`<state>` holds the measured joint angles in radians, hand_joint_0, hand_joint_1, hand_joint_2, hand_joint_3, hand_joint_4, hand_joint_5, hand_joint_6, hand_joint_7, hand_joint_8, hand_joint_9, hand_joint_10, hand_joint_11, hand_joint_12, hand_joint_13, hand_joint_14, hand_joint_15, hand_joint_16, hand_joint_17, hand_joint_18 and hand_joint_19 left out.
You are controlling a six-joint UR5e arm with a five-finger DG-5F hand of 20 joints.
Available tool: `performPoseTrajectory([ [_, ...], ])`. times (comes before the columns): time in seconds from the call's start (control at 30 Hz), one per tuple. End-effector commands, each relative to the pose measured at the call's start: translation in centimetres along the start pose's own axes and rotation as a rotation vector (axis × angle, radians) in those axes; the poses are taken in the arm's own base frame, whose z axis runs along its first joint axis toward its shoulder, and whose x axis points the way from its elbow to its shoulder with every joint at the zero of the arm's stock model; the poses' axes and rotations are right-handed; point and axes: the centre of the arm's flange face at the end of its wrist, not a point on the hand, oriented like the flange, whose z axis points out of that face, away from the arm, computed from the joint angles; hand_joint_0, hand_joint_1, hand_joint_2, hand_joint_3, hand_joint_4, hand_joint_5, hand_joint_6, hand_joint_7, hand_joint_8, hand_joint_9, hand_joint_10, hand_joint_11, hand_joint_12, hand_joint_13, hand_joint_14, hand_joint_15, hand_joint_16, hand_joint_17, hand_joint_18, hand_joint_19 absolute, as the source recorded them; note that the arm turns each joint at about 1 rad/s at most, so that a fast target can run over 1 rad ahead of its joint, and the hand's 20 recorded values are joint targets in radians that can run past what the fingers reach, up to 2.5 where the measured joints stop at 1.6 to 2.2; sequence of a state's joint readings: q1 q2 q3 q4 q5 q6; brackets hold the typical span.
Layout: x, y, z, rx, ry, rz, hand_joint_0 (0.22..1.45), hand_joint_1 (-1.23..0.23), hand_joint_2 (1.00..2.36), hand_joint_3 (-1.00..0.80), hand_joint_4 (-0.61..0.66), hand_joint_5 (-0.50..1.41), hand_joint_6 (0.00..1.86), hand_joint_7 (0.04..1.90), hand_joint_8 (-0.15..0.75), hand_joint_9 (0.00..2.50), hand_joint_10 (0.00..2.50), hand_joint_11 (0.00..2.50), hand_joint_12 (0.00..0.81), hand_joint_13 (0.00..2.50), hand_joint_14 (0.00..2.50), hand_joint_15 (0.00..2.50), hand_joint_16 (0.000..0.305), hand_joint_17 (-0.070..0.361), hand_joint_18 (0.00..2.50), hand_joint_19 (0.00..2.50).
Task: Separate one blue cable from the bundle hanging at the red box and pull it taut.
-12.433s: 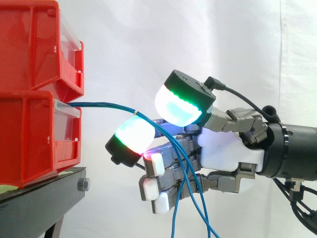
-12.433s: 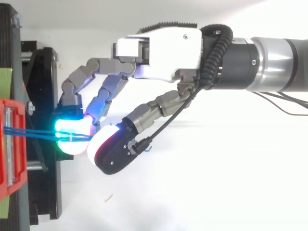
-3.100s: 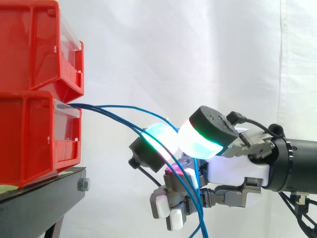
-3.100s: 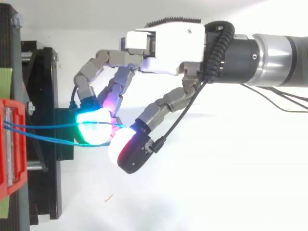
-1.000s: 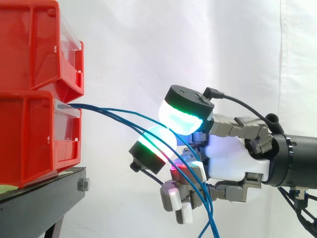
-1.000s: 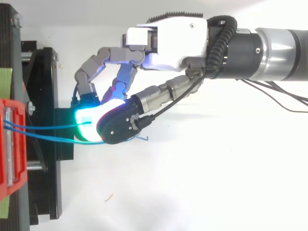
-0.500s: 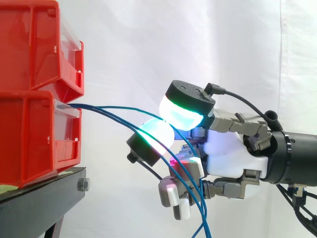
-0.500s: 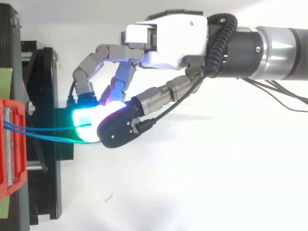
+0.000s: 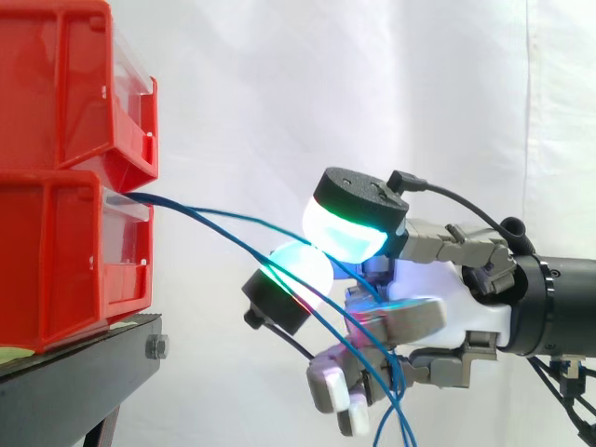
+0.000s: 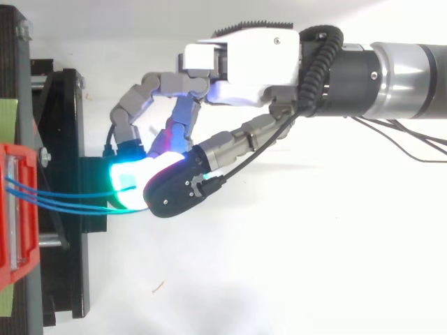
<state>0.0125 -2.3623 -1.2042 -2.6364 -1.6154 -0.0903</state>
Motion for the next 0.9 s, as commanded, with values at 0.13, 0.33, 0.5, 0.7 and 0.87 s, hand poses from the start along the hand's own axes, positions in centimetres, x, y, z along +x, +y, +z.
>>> performPoseTrajectory([
  [0.13, 0.3, -0.2, -0.2, 0.021, 0.017, 0.038, 0.62, -0.76, 1.01, -0.03, -0.22, -0.18, 0.92, 0.92, 0.292, 1.19, 0.84, 1.36, 0.388, 1.07, 0.02, 0.88, 0.046, 0.104, 0.95, 0.57],
  [0.33, 0.0, -0.2, -0.3, 0.019, 0.024, 0.038, 0.62, -0.76, 1.01, -0.04, -0.21, -0.18, 0.91, 0.91, 0.294, 1.16, 0.97, 1.34, 0.397, 1.16, 0.02, 1.12, 0.045, 0.101, 0.97, 0.59],
  [0.5, -0.1, 0.0, -0.4, 0.017, 0.052, 0.036, 0.62, -0.77, 1.01, -0.05, -0.21, -0.18, 0.91, 0.90, 0.291, 1.07, 1.28, 1.27, 0.393, 1.22, 0.01, 1.33, 0.044, 0.100, 0.99, 0.64],
  [0.7, -0.8, 1.9, -1.4, 0.056, 0.066, 0.013, 0.62, -0.78, 1.01, -0.05, -0.18, -0.17, 0.90, 0.92, 0.314, 0.84, 1.74, 1.05, 0.378, 1.18, 0.31, 1.46, 0.045, 0.100, 1.03, 0.78],
  [0.87, -1.2, 2.0, -2.0, 0.098, 0.068, -0.009, 0.61, -0.79, 1.01, -0.05, -0.16, -0.17, 0.90, 0.92, 0.324, 0.77, 1.87, 1.11, 0.371, 1.05, 0.89, 1.35, 0.045, 0.101, 1.06, 0.92],
])
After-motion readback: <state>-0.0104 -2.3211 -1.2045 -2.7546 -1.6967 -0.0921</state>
